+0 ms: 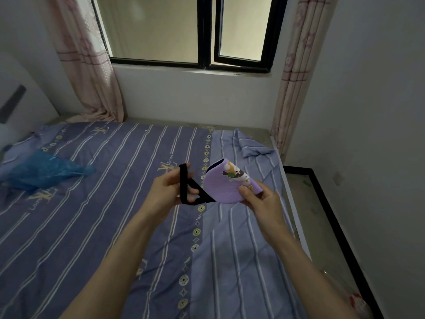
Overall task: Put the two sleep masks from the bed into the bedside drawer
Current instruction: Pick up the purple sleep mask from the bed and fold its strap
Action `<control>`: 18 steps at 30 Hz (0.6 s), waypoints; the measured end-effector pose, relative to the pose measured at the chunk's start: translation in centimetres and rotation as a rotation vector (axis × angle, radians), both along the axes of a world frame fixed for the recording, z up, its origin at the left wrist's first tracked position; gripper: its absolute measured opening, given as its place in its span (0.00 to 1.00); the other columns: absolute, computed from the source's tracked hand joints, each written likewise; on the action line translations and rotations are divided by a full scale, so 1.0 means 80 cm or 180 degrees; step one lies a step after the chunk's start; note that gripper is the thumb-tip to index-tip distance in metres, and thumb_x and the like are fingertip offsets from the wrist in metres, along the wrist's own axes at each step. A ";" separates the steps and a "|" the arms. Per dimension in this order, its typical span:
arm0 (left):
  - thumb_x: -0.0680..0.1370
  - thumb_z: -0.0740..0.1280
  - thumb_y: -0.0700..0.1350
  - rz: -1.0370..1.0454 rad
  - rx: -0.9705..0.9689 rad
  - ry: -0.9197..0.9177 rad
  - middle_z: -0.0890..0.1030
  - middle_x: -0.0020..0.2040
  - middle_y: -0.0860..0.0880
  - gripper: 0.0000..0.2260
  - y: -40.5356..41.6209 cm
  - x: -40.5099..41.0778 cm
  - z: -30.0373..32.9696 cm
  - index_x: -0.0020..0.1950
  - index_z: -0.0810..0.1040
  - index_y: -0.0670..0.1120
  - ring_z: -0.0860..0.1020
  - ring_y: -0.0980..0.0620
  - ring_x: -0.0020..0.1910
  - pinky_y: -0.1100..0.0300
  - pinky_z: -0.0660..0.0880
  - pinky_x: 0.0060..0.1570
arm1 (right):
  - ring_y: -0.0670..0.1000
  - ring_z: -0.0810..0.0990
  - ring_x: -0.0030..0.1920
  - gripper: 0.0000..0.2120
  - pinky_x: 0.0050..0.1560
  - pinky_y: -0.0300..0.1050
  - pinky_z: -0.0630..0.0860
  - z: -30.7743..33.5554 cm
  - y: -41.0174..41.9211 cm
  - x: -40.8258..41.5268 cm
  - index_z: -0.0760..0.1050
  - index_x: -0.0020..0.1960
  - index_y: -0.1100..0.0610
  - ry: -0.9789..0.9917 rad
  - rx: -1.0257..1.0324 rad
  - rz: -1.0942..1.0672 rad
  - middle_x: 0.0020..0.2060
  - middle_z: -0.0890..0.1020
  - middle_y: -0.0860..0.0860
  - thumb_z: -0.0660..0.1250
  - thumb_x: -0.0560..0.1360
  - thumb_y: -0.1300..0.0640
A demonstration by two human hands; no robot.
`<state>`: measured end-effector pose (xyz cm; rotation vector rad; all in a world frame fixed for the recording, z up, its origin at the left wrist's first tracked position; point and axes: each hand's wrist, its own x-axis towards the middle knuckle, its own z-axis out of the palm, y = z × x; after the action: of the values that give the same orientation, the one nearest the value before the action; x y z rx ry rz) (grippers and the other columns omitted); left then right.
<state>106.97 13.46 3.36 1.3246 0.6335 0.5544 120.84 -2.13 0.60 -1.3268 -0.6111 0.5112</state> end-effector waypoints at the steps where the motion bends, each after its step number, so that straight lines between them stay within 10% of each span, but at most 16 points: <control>1: 0.73 0.60 0.26 -0.0064 0.0136 0.0054 0.79 0.52 0.46 0.23 -0.003 -0.005 0.000 0.65 0.72 0.44 0.82 0.53 0.31 0.63 0.79 0.30 | 0.46 0.81 0.44 0.10 0.43 0.37 0.80 0.001 0.000 -0.001 0.78 0.48 0.50 0.0124 0.0066 0.0050 0.43 0.82 0.52 0.66 0.73 0.63; 10: 0.72 0.70 0.44 0.0430 0.1096 0.0417 0.84 0.50 0.55 0.14 -0.041 -0.107 0.019 0.58 0.79 0.48 0.81 0.63 0.48 0.75 0.74 0.41 | 0.48 0.79 0.41 0.09 0.45 0.43 0.79 0.000 0.023 -0.050 0.79 0.51 0.58 -0.0400 -0.0582 0.1315 0.41 0.82 0.56 0.67 0.71 0.64; 18: 0.73 0.69 0.40 0.1263 0.1124 0.0896 0.84 0.44 0.46 0.05 -0.118 -0.261 0.005 0.48 0.82 0.43 0.80 0.56 0.44 0.59 0.76 0.49 | 0.49 0.75 0.38 0.04 0.39 0.39 0.73 0.002 0.044 -0.183 0.80 0.45 0.57 -0.1202 -0.0864 0.2945 0.38 0.79 0.57 0.69 0.70 0.63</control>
<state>86.07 3.99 3.73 1.6355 1.0806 0.8371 106.17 1.38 0.78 -1.3536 -1.5335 1.1287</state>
